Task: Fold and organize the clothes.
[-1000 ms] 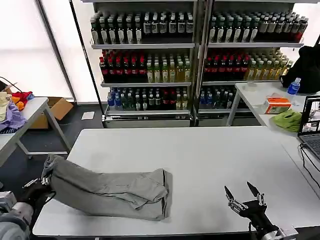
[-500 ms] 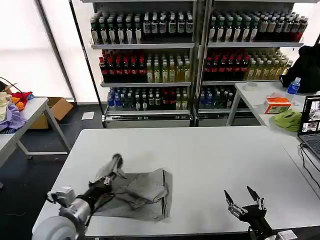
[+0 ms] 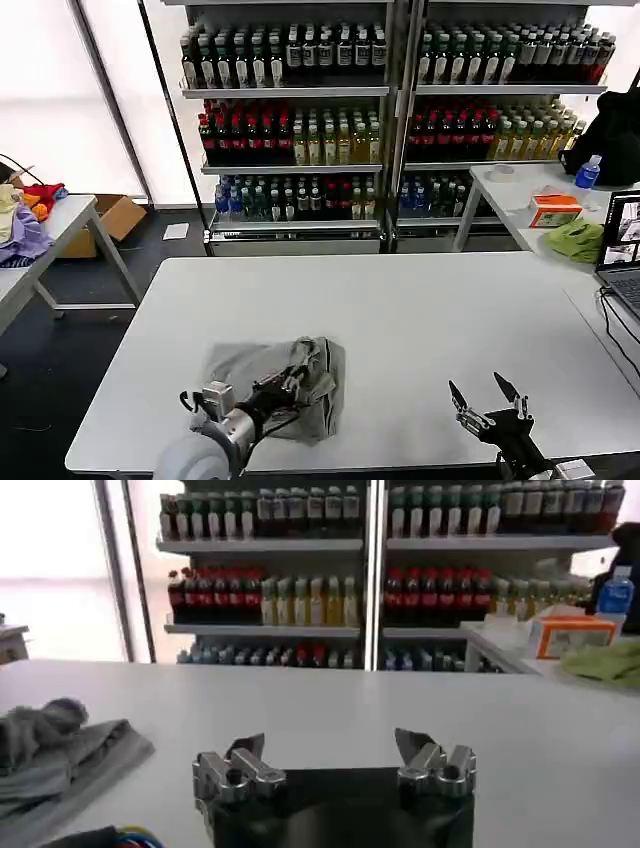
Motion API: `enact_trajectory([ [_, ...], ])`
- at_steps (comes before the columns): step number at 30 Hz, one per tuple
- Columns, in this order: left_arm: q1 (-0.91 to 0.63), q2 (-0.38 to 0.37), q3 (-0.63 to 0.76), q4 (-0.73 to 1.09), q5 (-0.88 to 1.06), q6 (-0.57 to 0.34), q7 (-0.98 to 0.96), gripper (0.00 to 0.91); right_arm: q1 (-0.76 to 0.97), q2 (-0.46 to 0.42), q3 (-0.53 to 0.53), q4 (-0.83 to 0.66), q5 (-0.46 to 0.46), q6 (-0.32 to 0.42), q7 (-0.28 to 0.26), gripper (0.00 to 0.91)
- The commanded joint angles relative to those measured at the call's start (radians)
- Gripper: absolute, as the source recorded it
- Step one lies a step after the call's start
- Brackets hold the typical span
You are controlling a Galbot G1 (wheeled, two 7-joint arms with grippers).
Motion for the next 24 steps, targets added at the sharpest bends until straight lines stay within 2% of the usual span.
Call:
enact_trajectory([
  [1, -0.051, -0.054, 0.058, -0.008, 0.036, 0.022, -0.044, 0.907, -0.005, 0.005, -0.003, 0.007, -0.002, -0.001, -0.007, 0.907],
  [4, 0.001, -0.016, 0.001, -0.145, -0.048, 0.023, -0.066, 0.907, -0.001, 0.004, -0.001, -0.005, -0.002, 0.002, -0.003, 0.907],
  [6, 0.056, 0.021, -0.082, -0.265, -0.162, 0.024, -0.075, 0.907, 0.005, 0.003, -0.001, -0.014, -0.001, 0.002, 0.0, 0.907],
  [8, 0.09, 0.056, -0.173, -0.323, -0.193, 0.023, -0.081, 0.907, 0.009, 0.0, -0.002, -0.02, -0.001, 0.003, 0.001, 0.907],
  [12, 0.172, 0.128, -0.448, -0.254, -0.099, 0.024, -0.052, 0.907, 0.014, -0.004, -0.011, -0.027, -0.001, 0.004, 0.003, 0.907],
  [14, 0.205, 0.139, -0.527, -0.185, 0.016, 0.023, 0.002, 0.907, 0.014, -0.004, -0.016, -0.026, -0.002, 0.004, 0.002, 0.907],
  [18, 0.254, 0.124, -0.515, -0.049, 0.199, 0.021, 0.036, 0.907, 0.014, -0.005, -0.023, -0.025, -0.007, 0.005, 0.001, 0.907],
  [24, 0.229, 0.038, -0.443, 0.023, 0.321, -0.003, 0.017, 0.907, 0.0, -0.008, -0.009, -0.007, -0.001, 0.006, 0.0, 0.907],
])
